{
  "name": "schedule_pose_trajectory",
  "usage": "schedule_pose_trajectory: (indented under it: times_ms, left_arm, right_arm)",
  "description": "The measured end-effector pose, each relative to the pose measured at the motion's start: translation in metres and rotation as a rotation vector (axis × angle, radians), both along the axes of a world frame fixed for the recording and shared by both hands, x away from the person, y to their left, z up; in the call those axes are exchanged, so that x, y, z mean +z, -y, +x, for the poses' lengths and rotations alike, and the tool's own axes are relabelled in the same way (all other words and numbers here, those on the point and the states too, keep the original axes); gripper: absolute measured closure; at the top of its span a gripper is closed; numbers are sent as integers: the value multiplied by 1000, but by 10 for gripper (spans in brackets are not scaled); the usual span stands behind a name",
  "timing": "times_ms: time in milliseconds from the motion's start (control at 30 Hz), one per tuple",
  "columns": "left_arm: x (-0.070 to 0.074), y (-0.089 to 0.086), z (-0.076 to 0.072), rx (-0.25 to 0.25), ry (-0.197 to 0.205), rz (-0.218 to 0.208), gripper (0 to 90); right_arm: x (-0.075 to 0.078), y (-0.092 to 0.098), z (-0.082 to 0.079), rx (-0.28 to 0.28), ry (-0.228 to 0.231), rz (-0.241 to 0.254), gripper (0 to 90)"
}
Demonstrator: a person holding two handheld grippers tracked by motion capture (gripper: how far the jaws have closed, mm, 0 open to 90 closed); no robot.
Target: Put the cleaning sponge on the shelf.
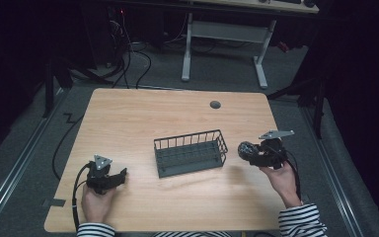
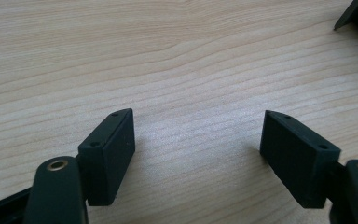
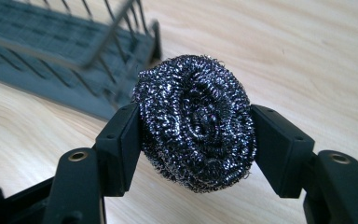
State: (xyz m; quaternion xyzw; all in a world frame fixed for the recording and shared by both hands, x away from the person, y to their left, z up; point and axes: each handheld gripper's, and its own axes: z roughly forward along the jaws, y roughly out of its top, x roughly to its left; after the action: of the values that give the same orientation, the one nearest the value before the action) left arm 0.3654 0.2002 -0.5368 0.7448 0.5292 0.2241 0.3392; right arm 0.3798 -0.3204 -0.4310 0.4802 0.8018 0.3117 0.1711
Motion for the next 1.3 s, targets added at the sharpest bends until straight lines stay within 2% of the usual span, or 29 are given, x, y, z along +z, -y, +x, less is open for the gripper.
schedule_pose_trajectory:
  times_ms: [67, 233, 333, 500, 600, 733, 867, 1067, 1133, 1300]
  left_arm:
    - [0, 0, 0, -1, -1, 1, 270]
    - [0, 0, 0, -2, -2, 3, 270]
    - [0, 0, 0, 1, -2, 5, 272]
    - [0, 0, 0, 15, -2, 11, 256]
    - [0, 0, 0, 15, -3, 11, 252]
    - [0, 0, 0, 15, -3, 10, 249]
    - [0, 0, 0, 13, -3, 10, 248]
    - [0, 0, 0, 11, -4, 10, 246]
    - [0, 0, 0, 9, -4, 10, 246]
    - [0, 0, 0, 7, -6, 12, 246]
  right_arm:
    - [12, -2, -1, 22, 16, 25, 374]
    - [27, -10, -1, 53, 35, 44, 374]
    - [39, -21, 2, 90, 45, 51, 373]
    - [48, -37, 7, 131, 49, 47, 372]
    - [51, -56, 14, 179, 43, 39, 371]
    - [52, -71, 20, 212, 38, 20, 370]
    - [49, -88, 28, 240, 14, 8, 369]
    - [39, -108, 41, 264, -34, -5, 366]
    - [32, -117, 46, 272, -57, -24, 363]
    - [26, -129, 51, 270, -77, -62, 360]
